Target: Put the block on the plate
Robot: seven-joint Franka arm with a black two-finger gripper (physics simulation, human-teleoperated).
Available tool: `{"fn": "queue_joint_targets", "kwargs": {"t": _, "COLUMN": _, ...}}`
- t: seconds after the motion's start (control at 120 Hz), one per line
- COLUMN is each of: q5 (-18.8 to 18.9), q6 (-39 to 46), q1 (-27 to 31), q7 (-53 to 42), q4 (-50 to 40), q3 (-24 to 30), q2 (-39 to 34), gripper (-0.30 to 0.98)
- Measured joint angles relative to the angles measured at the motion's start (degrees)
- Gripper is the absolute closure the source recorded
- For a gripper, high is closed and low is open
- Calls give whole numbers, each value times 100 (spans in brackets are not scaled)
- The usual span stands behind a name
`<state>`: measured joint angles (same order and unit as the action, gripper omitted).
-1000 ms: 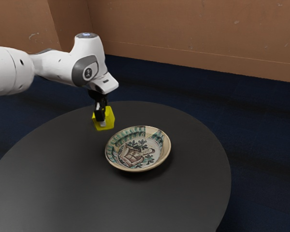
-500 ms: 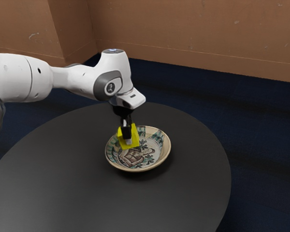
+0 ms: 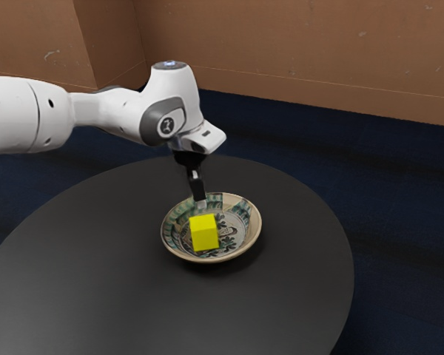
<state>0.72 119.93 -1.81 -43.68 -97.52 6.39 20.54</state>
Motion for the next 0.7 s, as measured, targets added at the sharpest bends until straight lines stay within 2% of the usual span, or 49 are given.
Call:
{"fn": "queue_joint_targets", "kwargs": {"t": 0.2, "q5": -37, "q6": 346, "q1": -63, "q7": 831, "q4": -22, "q3": -142, "q2": -490, "gripper": 2}}
{"fn": "queue_joint_targets", "kwargs": {"t": 0.45, "q5": -138, "q6": -186, "q1": -323, "q7": 2221, "q4": -10, "q3": -1116, "q2": -1144, "gripper": 1}}
{"fn": "queue_joint_targets", "kwargs": {"t": 0.7, "q5": 378, "q6": -754, "q1": -556, "q7": 3186, "q4": -451, "q3": -1218, "q2": -2044, "gripper": 0}}
